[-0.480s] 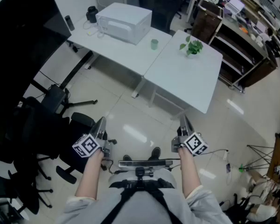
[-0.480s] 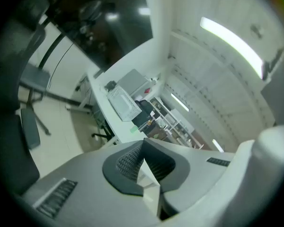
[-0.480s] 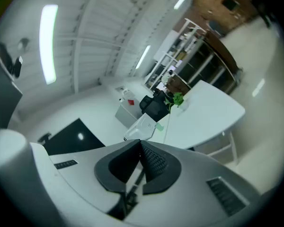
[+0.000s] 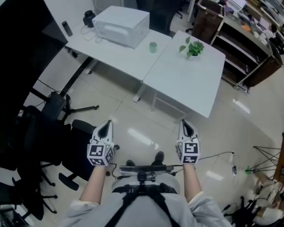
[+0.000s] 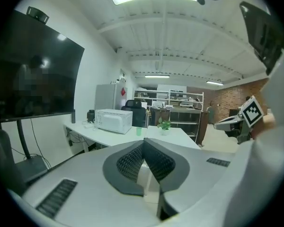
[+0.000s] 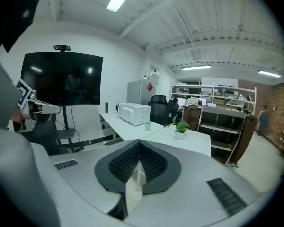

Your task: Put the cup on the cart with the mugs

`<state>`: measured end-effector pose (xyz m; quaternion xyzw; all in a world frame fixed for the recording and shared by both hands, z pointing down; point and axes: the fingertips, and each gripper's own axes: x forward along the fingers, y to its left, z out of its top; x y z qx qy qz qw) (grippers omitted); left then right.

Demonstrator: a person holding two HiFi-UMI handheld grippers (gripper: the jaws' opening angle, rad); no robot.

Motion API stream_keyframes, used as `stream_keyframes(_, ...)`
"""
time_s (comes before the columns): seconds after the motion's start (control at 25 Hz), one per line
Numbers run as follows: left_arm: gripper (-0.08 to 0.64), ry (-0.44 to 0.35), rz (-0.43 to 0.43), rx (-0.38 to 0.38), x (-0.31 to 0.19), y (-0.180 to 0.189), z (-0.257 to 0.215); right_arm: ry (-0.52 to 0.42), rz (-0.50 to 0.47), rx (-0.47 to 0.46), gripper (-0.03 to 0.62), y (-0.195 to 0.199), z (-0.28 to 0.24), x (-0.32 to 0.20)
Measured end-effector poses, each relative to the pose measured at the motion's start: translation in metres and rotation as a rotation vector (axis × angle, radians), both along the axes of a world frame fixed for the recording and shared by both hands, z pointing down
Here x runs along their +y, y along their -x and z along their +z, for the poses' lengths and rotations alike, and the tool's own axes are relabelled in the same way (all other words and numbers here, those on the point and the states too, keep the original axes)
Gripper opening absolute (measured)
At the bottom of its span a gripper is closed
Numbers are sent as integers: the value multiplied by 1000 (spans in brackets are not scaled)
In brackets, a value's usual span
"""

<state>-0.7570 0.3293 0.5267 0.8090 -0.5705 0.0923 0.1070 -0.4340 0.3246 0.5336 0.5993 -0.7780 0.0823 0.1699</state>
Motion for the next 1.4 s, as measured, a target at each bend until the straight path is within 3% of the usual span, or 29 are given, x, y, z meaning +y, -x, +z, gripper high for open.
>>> stream_keyframes(0.4, 5, 15, 46, -9, -29, -64, -1, 11, -35, -84, 2, -35, -2, -27)
stream_keyframes(0.88, 5, -15, 47, -17, -85, -137, -15, 34, -156, -102, 2, -68, 12, -72)
stream_keyframes(1.4, 5, -3, 159, -39, -214, -124, -10, 37, -162, -123, 2, -9, 20, -188)
